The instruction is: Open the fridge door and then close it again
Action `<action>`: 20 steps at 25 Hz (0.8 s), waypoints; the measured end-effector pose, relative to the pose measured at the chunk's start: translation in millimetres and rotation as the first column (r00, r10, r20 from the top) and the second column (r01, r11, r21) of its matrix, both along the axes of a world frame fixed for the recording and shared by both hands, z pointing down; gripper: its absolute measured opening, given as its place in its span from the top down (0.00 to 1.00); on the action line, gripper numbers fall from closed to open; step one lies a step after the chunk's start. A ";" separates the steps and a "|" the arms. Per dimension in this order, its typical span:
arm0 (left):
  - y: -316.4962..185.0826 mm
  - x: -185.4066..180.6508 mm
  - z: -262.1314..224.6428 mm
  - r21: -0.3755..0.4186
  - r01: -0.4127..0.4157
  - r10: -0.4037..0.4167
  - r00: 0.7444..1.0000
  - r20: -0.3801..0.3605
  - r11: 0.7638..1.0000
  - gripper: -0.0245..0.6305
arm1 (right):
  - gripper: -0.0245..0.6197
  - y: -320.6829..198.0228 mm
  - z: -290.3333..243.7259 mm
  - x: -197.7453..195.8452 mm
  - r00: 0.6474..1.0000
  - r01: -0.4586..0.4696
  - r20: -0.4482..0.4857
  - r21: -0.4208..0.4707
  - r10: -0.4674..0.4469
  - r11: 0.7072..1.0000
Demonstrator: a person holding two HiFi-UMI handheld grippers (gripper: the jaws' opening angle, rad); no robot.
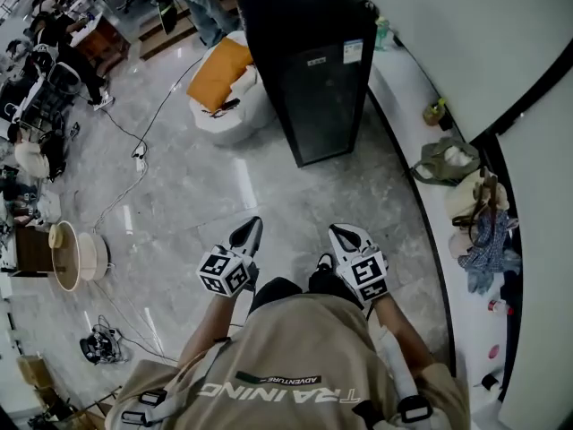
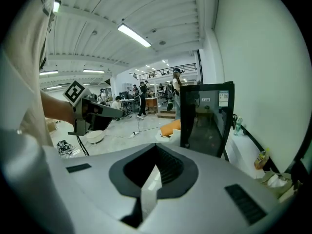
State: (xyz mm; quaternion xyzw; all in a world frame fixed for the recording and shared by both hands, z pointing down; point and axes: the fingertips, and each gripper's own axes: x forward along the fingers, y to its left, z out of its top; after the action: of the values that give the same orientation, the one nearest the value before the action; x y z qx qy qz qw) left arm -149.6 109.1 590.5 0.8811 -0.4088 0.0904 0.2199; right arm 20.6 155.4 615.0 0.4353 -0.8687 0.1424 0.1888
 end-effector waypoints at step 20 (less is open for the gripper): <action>-81.6 20.1 1.4 0.036 -0.018 0.016 0.999 0.035 0.999 0.96 | 0.97 -71.4 11.5 25.5 0.998 -0.052 0.022 -0.038 0.053 0.998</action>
State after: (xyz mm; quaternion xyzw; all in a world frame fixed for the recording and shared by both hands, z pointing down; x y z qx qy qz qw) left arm -129.5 27.5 591.9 0.8867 -0.4066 0.1003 0.1959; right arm 46.0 84.0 626.5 0.4527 -0.8562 0.1687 0.1829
